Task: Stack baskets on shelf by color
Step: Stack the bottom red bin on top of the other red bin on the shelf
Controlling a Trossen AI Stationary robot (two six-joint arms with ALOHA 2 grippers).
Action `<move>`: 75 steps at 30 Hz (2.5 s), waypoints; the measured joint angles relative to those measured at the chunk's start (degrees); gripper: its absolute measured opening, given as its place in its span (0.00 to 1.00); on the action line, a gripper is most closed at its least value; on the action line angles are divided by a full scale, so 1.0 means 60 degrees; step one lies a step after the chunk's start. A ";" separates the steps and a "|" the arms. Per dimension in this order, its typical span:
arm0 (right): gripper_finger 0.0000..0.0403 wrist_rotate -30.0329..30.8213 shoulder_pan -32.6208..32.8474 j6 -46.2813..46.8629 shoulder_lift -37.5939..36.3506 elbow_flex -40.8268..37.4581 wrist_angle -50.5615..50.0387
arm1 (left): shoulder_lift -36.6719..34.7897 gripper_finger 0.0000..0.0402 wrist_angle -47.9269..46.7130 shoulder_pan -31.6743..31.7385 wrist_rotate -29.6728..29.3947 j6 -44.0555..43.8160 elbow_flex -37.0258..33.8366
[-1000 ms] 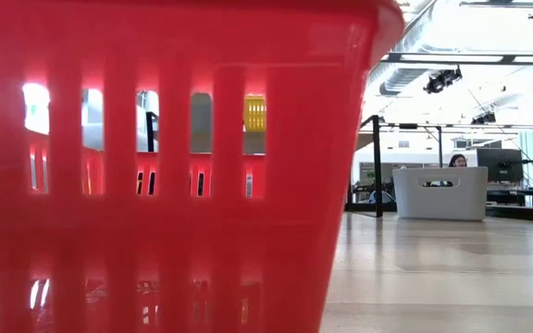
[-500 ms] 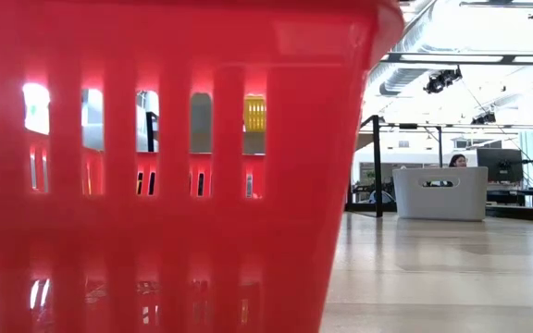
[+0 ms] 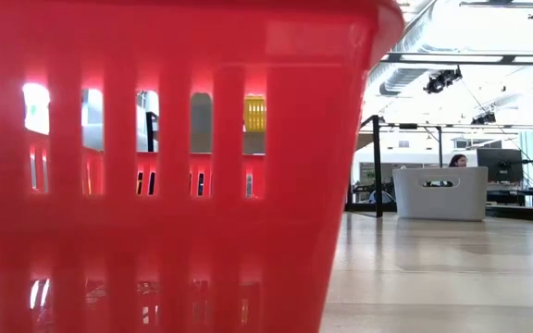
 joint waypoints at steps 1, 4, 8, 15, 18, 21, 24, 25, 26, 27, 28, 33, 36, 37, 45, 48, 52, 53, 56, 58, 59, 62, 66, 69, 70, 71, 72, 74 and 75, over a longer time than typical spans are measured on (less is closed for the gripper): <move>0.39 -0.0032 0.0149 -0.0062 0.0134 0.0000 0.0036 | 0.0000 0.33 -0.0004 -0.0038 0.0000 -0.0008 0.0000; 0.39 -0.0074 0.0613 -0.0088 0.0595 0.0000 0.0153 | 0.0000 0.33 -0.0003 -0.0105 -0.0015 -0.0043 0.0000; 0.39 -0.0069 0.1225 -0.0088 0.1131 -0.0004 0.0737 | 0.0000 0.33 -0.0002 -0.0108 -0.0258 -0.0526 0.0000; 0.39 -0.0106 0.2151 0.0449 0.2009 -0.0004 0.1694 | 0.0000 0.33 -0.0011 -0.0108 -0.0583 -0.0784 -0.0004; 0.39 -0.0101 0.2476 0.0829 0.2286 -0.0004 0.1959 | 0.0000 0.33 -0.0011 -0.0108 -0.0583 -0.0935 -0.0004; 0.39 -0.0040 0.2713 0.1111 0.2596 -0.0004 0.2025 | 0.0000 0.33 -0.0011 -0.0108 -0.0583 -0.1015 -0.0004; 0.39 -0.0037 0.2896 0.1337 0.2917 -0.0004 0.2015 | 0.0000 0.33 -0.0015 -0.0108 -0.0583 -0.1032 -0.0004; 0.39 -0.0042 0.2947 0.1409 0.3014 -0.0004 0.2020 | 0.0000 0.33 -0.0015 -0.0108 -0.0583 -0.1032 -0.0004; 0.39 -0.0044 0.2999 0.1478 0.3122 -0.0004 0.2018 | 0.0000 0.33 -0.0015 -0.0108 -0.0583 -0.1032 -0.0004; 0.39 -0.0044 0.3042 0.1521 0.3240 -0.0004 0.2016 | 0.0000 0.33 -0.0015 -0.0108 -0.0583 -0.1032 -0.0004; 0.39 -0.0039 0.3081 0.1619 0.3344 -0.0004 0.1982 | 0.0000 0.33 -0.0015 -0.0108 -0.0583 -0.1032 -0.0004; 0.39 -0.0029 0.3148 0.2174 0.3705 -0.0004 0.1413 | 0.0000 0.33 -0.0015 -0.0108 -0.0583 -0.1032 -0.0004; 0.38 0.0049 0.3137 0.2197 0.3850 -0.0003 0.1380 | 0.0000 0.33 -0.0017 -0.0108 -0.0583 -0.1028 -0.0004; 0.37 0.0085 0.3137 0.2231 0.3898 0.0000 0.1377 | 0.0000 0.33 -0.0018 -0.0108 -0.0583 -0.1026 -0.0004; 0.19 -0.0130 0.3104 0.2672 0.4332 0.0000 0.1414 | 0.0004 0.33 -0.0029 -0.0108 -0.0583 -0.1003 -0.0004; 0.07 -0.0291 0.2982 0.2666 0.4343 0.0007 0.1551 | 0.0004 0.33 -0.0033 -0.0108 -0.0583 -0.1003 -0.0006; 0.03 -0.0445 0.2728 0.2548 0.4343 0.0203 0.1558 | 0.0004 0.33 -0.0047 -0.0108 -0.0583 -0.1024 -0.0005; 0.03 -0.0444 0.2648 0.2518 0.4343 0.0295 0.1576 | 0.0004 0.33 -0.0047 -0.0108 -0.0583 -0.1024 -0.0007; 0.01 -0.0433 0.2406 0.2103 0.4343 0.0692 0.1486 | 0.0004 0.33 -0.0047 -0.0108 -0.0583 -0.1024 -0.0005; 0.01 -0.0334 0.2214 0.1878 0.4339 0.1004 0.1402 | 0.0004 0.33 -0.0047 -0.0108 -0.0590 -0.1003 -0.0004; 0.01 -0.0232 0.2109 0.1803 0.4339 0.1157 0.1216 | 0.0004 0.33 -0.0047 -0.0108 -0.0590 -0.1006 -0.0004; 0.00 0.0076 0.1783 0.1326 0.4339 0.1681 0.0700 | 0.0004 0.33 -0.0047 -0.0108 -0.0600 -0.1003 -0.0007; 0.00 0.0387 0.1261 0.0583 0.4339 0.2381 -0.0032 | 0.0004 0.33 -0.0047 -0.0108 -0.0616 -0.1002 -0.0004; 0.00 0.0722 0.0853 -0.0059 0.4332 0.2899 -0.0615 | 0.0004 0.33 -0.0046 -0.0108 -0.0664 -0.1000 -0.0006; 0.00 0.0841 0.0727 -0.0267 0.4332 0.3050 -0.0913 | 0.0004 0.33 -0.0047 -0.0108 -0.0807 -0.0996 -0.0006; 0.00 0.0954 0.0607 -0.0478 0.4332 0.3207 -0.1284 | 0.0004 0.33 -0.0047 -0.0108 -0.1002 -0.0999 -0.0007; 0.00 0.1028 0.0484 -0.0687 0.4332 0.3352 -0.1631 | 0.0004 0.33 -0.0047 -0.0108 -0.1199 -0.0999 -0.0006; 0.00 0.1103 0.0245 -0.1110 0.4332 0.3693 -0.2310 | 0.0004 0.33 -0.0047 -0.0105 -0.1681 -0.0995 -0.0006; 0.00 0.1209 0.0140 -0.1322 0.4332 0.3887 -0.2717 | 0.0004 0.33 -0.0047 -0.0105 -0.1867 -0.0999 -0.0007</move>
